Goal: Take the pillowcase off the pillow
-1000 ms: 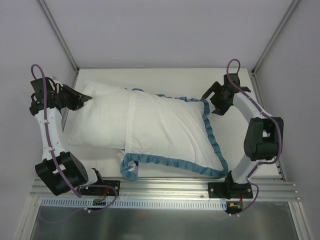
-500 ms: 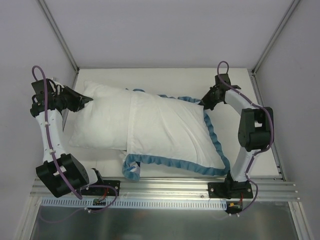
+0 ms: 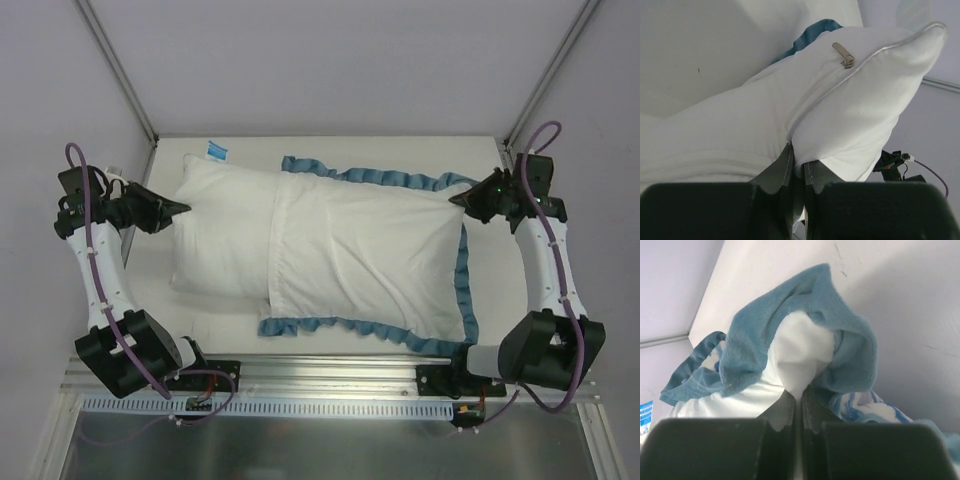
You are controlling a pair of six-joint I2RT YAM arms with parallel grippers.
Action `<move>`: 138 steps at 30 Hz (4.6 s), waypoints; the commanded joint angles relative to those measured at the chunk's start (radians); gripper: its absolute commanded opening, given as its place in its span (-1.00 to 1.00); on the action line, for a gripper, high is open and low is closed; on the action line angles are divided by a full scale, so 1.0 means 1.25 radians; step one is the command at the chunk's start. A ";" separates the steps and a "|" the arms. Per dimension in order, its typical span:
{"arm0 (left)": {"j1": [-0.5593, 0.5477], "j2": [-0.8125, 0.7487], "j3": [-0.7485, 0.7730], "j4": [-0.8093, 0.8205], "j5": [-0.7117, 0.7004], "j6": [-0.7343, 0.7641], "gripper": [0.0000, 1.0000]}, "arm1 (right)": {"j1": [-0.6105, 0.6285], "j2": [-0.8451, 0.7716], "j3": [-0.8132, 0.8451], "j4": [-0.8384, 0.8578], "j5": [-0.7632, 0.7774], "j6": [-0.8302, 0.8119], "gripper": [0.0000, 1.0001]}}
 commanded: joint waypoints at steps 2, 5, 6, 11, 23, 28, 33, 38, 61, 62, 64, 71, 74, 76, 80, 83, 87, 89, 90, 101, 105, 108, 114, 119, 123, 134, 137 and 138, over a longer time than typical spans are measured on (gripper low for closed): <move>0.079 -0.046 0.074 0.063 -0.085 -0.016 -1.00 | -0.144 -0.083 0.003 -0.004 0.131 -0.067 -0.99; 0.104 -0.051 0.092 0.061 -0.083 -0.038 -1.00 | -0.188 -0.092 0.017 -0.037 0.143 -0.091 -0.99; 0.112 -0.052 0.093 0.061 -0.080 -0.041 -1.00 | -0.195 -0.093 0.017 -0.039 0.147 -0.096 -0.99; 0.140 -0.066 0.093 0.059 -0.077 -0.054 -1.00 | -0.240 -0.084 -0.006 -0.042 0.141 -0.098 -0.99; 0.152 -0.070 0.084 0.055 -0.093 -0.065 -1.00 | -0.326 -0.125 -0.001 -0.044 0.117 -0.091 -0.99; 0.150 -0.078 0.067 0.053 -0.090 -0.058 -1.00 | -0.222 -0.067 0.069 -0.110 0.076 -0.235 0.50; 0.139 -0.087 0.052 0.053 -0.109 -0.043 -1.00 | -0.126 -0.112 -0.008 -0.158 0.114 -0.254 0.86; 0.078 -0.083 0.045 0.051 -0.140 -0.010 -1.00 | -0.062 -0.293 -0.204 -0.121 0.085 -0.250 0.96; 0.042 -0.105 -0.008 0.053 -0.172 -0.003 -1.00 | 0.317 -0.414 -0.573 0.038 0.131 -0.091 -0.46; 0.041 -0.104 -0.007 0.053 -0.172 -0.003 -1.00 | 0.317 -0.422 -0.559 0.019 0.161 -0.088 -0.95; 0.042 -0.100 0.000 0.053 -0.175 0.000 -1.00 | 0.309 -0.460 -0.534 -0.041 0.271 -0.092 -0.99; 0.058 -0.082 0.012 0.052 -0.172 -0.011 -1.00 | -0.068 -0.515 -0.320 -0.172 0.291 -0.173 -0.99; 0.077 -0.078 0.023 0.053 -0.168 -0.022 -1.00 | -0.262 -0.493 -0.242 -0.172 0.155 -0.152 -0.99; 0.081 -0.068 0.026 0.053 -0.166 -0.039 -1.00 | -0.357 -0.466 -0.199 -0.176 0.099 -0.124 -0.99; 0.084 -0.041 0.074 0.056 -0.165 -0.069 -1.00 | -0.456 -0.426 -0.116 -0.160 0.030 -0.020 -0.99; 0.103 -0.037 0.117 0.055 -0.181 -0.077 -1.00 | -0.514 -0.399 -0.071 -0.149 0.011 0.022 -0.99; 0.138 -0.024 0.140 0.056 -0.166 -0.091 -1.00 | -0.544 -0.362 -0.059 -0.103 -0.046 0.012 -0.99; 0.129 -0.021 0.132 0.057 -0.154 -0.084 -1.00 | -0.493 -0.360 -0.077 -0.072 -0.084 -0.001 -0.99; 0.122 -0.023 0.126 0.057 -0.159 -0.080 -1.00 | -0.460 -0.362 -0.085 -0.065 -0.074 -0.015 -0.99; -0.014 0.000 0.040 0.056 -0.176 0.005 -1.00 | 0.046 -0.354 -0.288 -0.047 0.131 -0.132 -0.30; -0.122 0.016 -0.015 0.056 -0.232 0.023 -0.99 | 0.127 -0.343 -0.308 -0.041 0.158 -0.136 0.48; -0.162 0.014 -0.031 0.055 -0.240 0.050 -0.39 | 0.136 -0.340 -0.289 -0.070 0.187 -0.158 0.66; -0.178 -0.083 0.005 0.059 -0.359 0.070 0.95 | 0.136 -0.347 -0.269 -0.090 0.206 -0.175 0.77; -0.333 -0.129 0.050 0.067 -0.567 0.165 0.97 | 0.139 -0.348 -0.278 -0.083 0.202 -0.163 0.82; -0.516 -0.087 0.094 0.050 -0.642 0.217 0.97 | 0.146 -0.347 -0.275 -0.082 0.212 -0.157 0.83; -0.796 0.186 0.212 0.034 -0.630 0.148 0.96 | 0.151 -0.384 -0.262 -0.126 0.239 -0.170 0.85; -0.804 0.246 0.201 0.034 -0.609 0.119 0.91 | 0.149 -0.386 -0.262 -0.132 0.241 -0.174 0.86; -0.805 0.258 0.188 0.035 -0.609 0.113 0.87 | 0.149 -0.387 -0.260 -0.133 0.242 -0.174 0.86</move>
